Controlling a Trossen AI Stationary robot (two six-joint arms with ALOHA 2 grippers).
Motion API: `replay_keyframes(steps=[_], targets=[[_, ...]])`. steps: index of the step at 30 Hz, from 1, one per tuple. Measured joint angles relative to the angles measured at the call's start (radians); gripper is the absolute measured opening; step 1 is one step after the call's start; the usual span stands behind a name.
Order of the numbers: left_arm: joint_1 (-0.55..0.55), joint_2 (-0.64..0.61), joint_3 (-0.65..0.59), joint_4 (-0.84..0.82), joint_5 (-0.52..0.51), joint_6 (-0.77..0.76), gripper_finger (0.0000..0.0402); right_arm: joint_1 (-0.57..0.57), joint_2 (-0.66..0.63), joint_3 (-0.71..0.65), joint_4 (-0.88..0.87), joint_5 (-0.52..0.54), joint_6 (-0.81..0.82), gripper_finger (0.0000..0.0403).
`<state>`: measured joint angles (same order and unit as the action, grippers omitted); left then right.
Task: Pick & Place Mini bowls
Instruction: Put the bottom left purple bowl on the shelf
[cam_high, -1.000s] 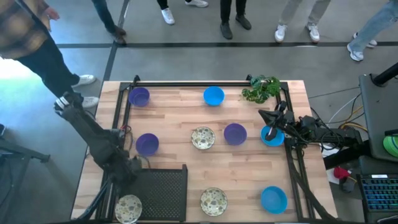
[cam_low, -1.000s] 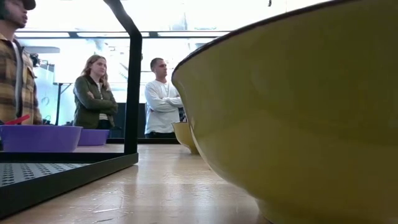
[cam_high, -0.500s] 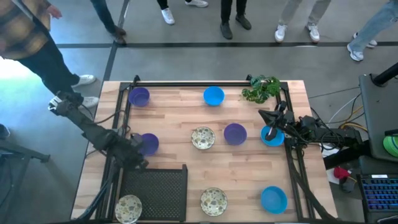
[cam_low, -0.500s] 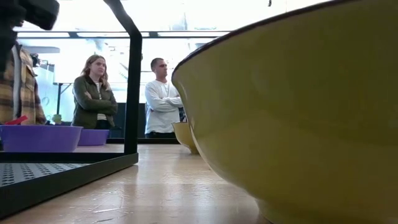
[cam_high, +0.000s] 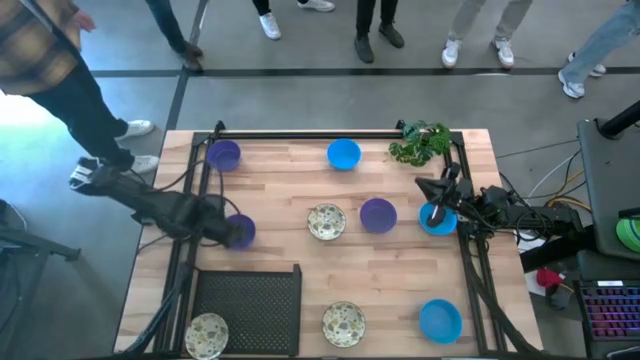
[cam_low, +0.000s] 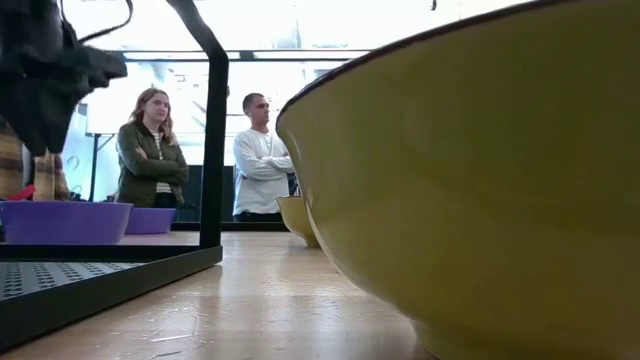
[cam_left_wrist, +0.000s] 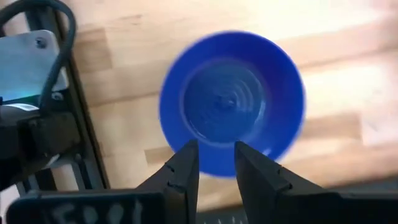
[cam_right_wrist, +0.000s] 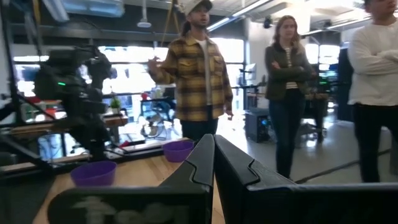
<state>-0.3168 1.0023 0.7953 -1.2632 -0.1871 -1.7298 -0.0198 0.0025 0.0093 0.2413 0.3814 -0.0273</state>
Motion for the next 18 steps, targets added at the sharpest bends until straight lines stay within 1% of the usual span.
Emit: replay_keyframes(steps=[4, 8, 10, 13, 16, 18], targets=[[0.048, 0.000, -0.032, 0.012, 0.001, 0.021, 0.0094, 0.000, 0.000, 0.000, 0.001, -0.071, 0.056, 0.0008], [0.068, 0.000, -0.050, 0.020, 0.002, 0.033, 0.0094, 0.000, 0.008, 0.026, -0.035, -0.147, 0.092, 0.0008], [0.071, 0.000, -0.053, 0.023, 0.002, 0.034, 0.0094, 0.000, 0.023, 0.064, -0.096, -0.168, 0.110, 0.0008], [0.072, 0.000, -0.061, 0.025, 0.002, 0.033, 0.0094, 0.000, 0.075, 0.148, -0.250, -0.174, 0.148, 0.0008], [0.073, 0.000, -0.067, 0.026, 0.001, 0.026, 0.0094, 0.000, 0.152, 0.244, -0.387, -0.174, 0.165, 0.0008], [0.074, 0.000, -0.073, 0.027, -0.006, 0.016, 0.0094, 0.000, 0.211, 0.302, -0.443, -0.179, 0.167, 0.0008]])
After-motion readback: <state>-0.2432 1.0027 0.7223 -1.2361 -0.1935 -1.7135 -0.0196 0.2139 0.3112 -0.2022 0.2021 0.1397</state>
